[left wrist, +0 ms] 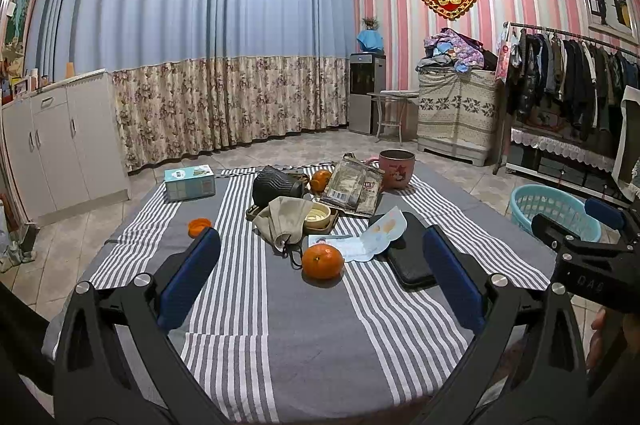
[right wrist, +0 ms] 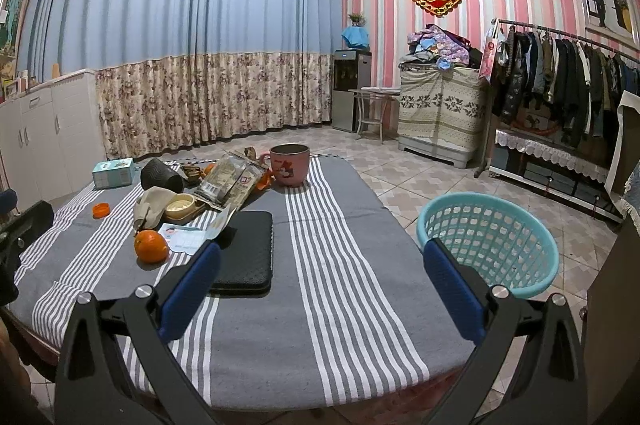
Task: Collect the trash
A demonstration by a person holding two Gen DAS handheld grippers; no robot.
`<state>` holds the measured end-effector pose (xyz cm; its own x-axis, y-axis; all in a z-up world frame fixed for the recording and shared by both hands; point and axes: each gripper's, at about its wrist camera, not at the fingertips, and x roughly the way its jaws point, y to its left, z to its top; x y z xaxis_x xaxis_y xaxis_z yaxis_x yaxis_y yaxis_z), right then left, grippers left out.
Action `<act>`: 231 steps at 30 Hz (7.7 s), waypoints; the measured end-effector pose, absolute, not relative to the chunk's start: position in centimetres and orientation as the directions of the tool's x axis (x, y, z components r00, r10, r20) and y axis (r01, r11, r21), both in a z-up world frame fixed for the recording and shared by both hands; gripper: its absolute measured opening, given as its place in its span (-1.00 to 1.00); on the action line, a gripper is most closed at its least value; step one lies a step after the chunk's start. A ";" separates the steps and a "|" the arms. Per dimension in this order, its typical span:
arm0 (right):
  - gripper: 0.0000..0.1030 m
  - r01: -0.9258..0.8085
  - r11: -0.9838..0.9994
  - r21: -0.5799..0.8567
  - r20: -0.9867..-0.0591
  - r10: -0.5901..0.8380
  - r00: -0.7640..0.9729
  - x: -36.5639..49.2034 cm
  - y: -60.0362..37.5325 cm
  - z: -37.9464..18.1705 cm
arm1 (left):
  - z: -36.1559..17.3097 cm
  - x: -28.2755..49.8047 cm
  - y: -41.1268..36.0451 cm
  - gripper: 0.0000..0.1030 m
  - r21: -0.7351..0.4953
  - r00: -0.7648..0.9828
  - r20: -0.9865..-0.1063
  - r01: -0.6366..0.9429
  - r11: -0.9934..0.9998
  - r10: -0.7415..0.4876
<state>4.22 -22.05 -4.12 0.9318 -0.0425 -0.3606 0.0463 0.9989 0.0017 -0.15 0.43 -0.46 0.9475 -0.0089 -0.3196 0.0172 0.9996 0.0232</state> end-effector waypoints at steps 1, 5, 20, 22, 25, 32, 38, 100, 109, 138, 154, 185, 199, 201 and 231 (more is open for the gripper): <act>0.92 0.047 0.999 0.000 -0.360 -0.044 0.932 4.2 -22.0 -4.1 | -0.4 -0.2 0.4 0.90 0.022 0.947 -0.321 0.018 1.000 -0.010; 0.92 0.047 0.999 0.001 -0.360 -0.043 0.932 4.2 -22.1 -4.1 | -0.7 0.0 0.5 0.90 0.019 0.947 -0.322 0.023 1.000 -0.016; 0.92 0.049 0.999 -0.004 -0.362 -0.047 0.931 4.3 -22.0 -4.1 | -0.7 0.0 0.4 0.90 0.019 0.947 -0.321 0.023 1.000 -0.015; 0.92 0.049 0.999 -0.003 -0.362 -0.046 0.931 4.2 -22.0 -4.1 | -0.8 -0.1 0.1 0.90 0.019 0.947 -0.321 0.030 0.999 -0.022; 0.92 0.051 0.999 -0.005 -0.362 -0.050 0.931 4.1 -22.1 -4.1 | -0.7 -0.2 -0.1 0.90 0.015 0.946 -0.323 0.042 0.999 -0.035; 0.92 0.055 0.998 -0.004 -0.368 -0.053 0.928 3.7 -22.7 -4.0 | -0.9 0.0 -0.1 0.90 0.009 0.940 -0.339 0.053 0.999 -0.046; 0.92 0.056 0.998 0.000 -0.371 -0.052 0.927 3.7 -22.9 -4.1 | -1.0 0.2 0.2 0.90 0.006 0.938 -0.342 0.058 0.998 -0.052; -0.47 -0.203 0.979 0.019 -0.755 0.147 0.639 23.1 -11.6 -9.2 | -5.3 14.0 12.9 -0.25 0.004 0.781 -0.620 -0.096 0.995 0.077; -0.89 -0.207 0.977 0.050 -0.644 0.190 0.741 20.3 -16.1 -4.0 | -4.4 13.9 11.6 -0.25 -0.002 0.799 -0.597 -0.090 0.996 0.071; -0.91 0.416 0.903 0.111 -0.528 -0.301 0.794 13.5 -51.4 -2.3 | -1.7 18.7 -21.4 -0.25 0.041 0.800 -0.515 0.380 0.924 -0.306; -0.91 0.478 0.866 0.145 -0.573 -0.321 0.754 14.6 -54.2 -4.6 | -5.1 22.4 -35.8 0.06 0.029 0.675 -0.577 0.580 0.814 -0.461; 0.75 0.367 0.930 0.022 -0.560 -0.293 0.775 16.5 -45.9 -4.8 | 0.1 17.7 -12.0 0.89 0.029 0.874 -0.465 0.176 0.984 -0.142; 0.75 0.131 0.991 0.026 -0.517 -0.099 0.850 15.6 -32.3 -2.9 | -3.5 17.3 6.0 0.89 0.073 0.831 -0.542 -0.104 0.992 0.127; 0.75 0.110 0.994 0.004 -0.527 -0.092 0.845 16.2 -30.5 -3.3 | -4.1 17.8 8.6 0.89 0.072 0.812 -0.565 -0.133 0.988 0.150; 0.75 -0.072 0.997 -0.033 -0.629 0.035 0.777 21.8 -16.0 -5.7 | -10.0 25.7 20.0 -0.24 -0.003 0.654 -0.744 -0.211 0.977 0.139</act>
<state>21.83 -16.03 -5.72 0.7769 0.0353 -0.6286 -0.0721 0.9969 -0.0331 25.71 19.98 -9.98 0.6538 0.1390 -0.7438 -0.2110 0.9775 -0.0028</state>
